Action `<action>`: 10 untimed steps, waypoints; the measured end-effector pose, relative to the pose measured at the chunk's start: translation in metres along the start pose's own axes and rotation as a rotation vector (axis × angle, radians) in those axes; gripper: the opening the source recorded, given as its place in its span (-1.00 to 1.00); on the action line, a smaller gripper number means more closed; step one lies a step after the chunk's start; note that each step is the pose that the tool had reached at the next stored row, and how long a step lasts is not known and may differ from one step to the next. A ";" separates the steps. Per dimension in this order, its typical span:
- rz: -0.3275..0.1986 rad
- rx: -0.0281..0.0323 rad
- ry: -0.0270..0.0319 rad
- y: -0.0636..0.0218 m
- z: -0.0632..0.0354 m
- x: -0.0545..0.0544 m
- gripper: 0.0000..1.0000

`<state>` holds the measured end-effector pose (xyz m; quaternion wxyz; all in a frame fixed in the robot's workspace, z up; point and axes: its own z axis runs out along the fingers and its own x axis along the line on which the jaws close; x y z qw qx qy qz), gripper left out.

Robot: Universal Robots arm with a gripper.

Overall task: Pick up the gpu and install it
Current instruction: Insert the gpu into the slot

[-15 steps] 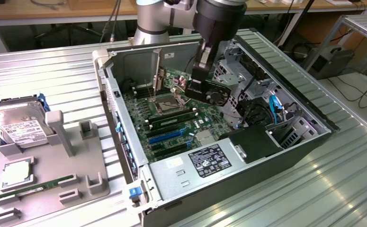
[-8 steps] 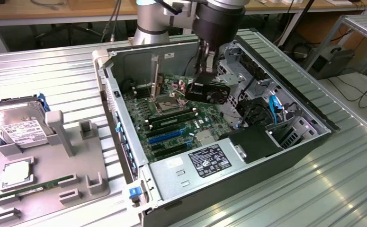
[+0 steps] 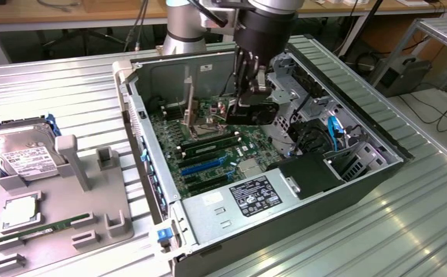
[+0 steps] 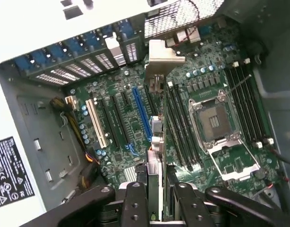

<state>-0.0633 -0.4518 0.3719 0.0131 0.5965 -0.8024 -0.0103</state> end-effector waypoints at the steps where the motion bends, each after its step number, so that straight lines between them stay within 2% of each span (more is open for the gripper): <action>1: -0.041 0.0004 0.0014 0.0000 0.0008 0.000 -0.47; 2: -0.077 0.0007 0.0025 0.0000 0.0015 0.000 -0.47; 10: -0.212 0.0020 0.0066 0.0000 0.0048 0.000 -0.47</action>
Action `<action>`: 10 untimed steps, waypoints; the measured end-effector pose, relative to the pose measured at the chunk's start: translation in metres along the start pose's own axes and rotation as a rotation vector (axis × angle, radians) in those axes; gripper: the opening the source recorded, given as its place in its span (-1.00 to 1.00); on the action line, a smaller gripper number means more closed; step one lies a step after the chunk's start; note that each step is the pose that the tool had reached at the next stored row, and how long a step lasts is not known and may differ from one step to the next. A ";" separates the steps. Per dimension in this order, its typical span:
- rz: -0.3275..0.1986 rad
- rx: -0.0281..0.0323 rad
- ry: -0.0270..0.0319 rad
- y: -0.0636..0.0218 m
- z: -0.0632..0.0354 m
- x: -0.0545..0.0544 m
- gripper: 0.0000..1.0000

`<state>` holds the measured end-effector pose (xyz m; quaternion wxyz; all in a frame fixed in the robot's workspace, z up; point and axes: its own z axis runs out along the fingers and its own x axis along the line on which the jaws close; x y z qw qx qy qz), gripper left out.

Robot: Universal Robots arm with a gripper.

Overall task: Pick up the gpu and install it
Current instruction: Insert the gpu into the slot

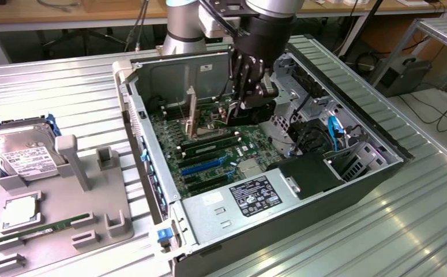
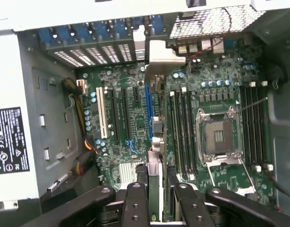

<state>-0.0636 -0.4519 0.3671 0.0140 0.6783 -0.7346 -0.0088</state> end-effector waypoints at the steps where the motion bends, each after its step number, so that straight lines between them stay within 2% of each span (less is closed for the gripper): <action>1: -0.004 0.0004 0.0001 0.0005 0.0010 0.000 -0.47; 9: -0.018 0.0043 0.0004 0.0119 0.0114 0.002 -0.47; 10: -0.027 0.0051 0.0006 0.0157 0.0166 0.003 -0.47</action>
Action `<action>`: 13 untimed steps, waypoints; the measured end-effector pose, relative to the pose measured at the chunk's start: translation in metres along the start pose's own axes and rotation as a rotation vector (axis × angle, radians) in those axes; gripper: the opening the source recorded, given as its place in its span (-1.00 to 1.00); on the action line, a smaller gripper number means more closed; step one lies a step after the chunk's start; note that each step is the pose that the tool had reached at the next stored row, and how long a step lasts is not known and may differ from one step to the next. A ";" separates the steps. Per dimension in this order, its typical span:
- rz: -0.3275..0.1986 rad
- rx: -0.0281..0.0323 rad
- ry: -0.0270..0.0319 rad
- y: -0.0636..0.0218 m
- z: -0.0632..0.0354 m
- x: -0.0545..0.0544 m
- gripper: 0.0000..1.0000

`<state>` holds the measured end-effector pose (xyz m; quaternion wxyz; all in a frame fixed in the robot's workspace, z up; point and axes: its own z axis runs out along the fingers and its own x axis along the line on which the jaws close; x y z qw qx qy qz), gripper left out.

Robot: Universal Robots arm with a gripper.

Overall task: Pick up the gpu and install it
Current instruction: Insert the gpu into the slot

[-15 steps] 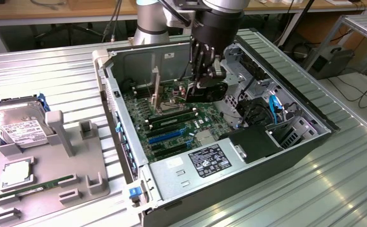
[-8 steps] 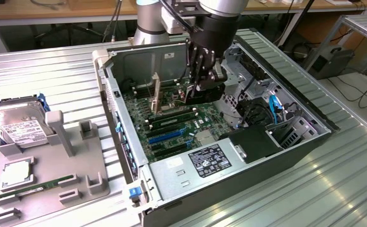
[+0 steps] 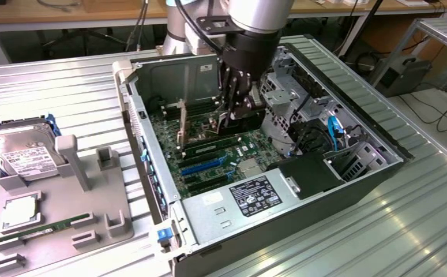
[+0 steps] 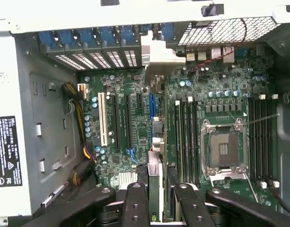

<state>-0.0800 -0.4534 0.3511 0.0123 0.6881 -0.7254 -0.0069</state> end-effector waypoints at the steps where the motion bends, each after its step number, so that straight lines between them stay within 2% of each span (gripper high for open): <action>1: -0.017 0.0008 0.0004 0.0039 0.0069 0.001 -0.47; 2: -0.039 0.0011 0.0011 0.0055 0.0124 0.001 -0.47; 3: -0.050 0.0018 0.0015 0.0166 0.0211 0.002 -0.47; 4: -0.051 0.0028 0.0012 0.0208 0.0247 0.002 -0.47; 5: -0.052 0.0027 0.0013 0.0284 0.0423 0.003 -0.47; 6: -0.052 0.0027 0.0013 0.0315 0.0609 0.003 -0.47; 7: -0.052 0.0032 0.0016 0.0352 0.0743 0.003 -0.47; 13: -0.052 0.0032 0.0014 0.0352 0.0746 0.003 -0.47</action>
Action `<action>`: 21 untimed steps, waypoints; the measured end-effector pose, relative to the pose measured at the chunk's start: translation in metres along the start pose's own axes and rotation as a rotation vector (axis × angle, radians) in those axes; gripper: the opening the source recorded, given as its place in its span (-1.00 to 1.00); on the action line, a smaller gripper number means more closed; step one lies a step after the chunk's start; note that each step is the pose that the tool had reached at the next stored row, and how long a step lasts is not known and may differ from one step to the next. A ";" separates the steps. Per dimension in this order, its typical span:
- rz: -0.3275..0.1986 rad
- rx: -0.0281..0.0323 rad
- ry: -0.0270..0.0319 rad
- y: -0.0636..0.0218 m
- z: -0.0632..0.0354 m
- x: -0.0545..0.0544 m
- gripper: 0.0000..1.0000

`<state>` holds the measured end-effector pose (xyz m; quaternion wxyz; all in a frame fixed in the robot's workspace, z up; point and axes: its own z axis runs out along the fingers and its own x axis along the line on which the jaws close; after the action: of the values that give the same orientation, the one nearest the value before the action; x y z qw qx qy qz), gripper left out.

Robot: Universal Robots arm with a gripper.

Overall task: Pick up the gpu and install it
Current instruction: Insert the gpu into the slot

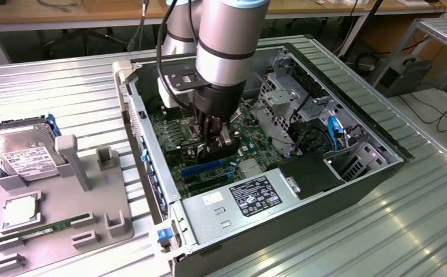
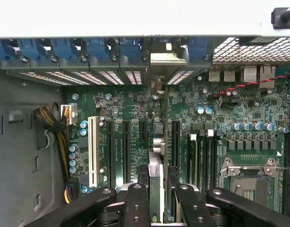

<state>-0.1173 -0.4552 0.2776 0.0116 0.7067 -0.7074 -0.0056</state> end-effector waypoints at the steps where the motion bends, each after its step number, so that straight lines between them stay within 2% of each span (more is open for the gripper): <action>1: 0.000 0.0002 -0.0003 0.0000 0.0005 0.000 -0.47; 13: 0.000 0.0034 -0.0002 0.0004 0.0121 0.000 -0.47; 21: 0.006 0.0034 -0.0017 0.0028 0.0147 0.000 -0.47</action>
<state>-0.1205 -0.4552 0.2629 0.0098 0.7045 -0.7096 -0.0049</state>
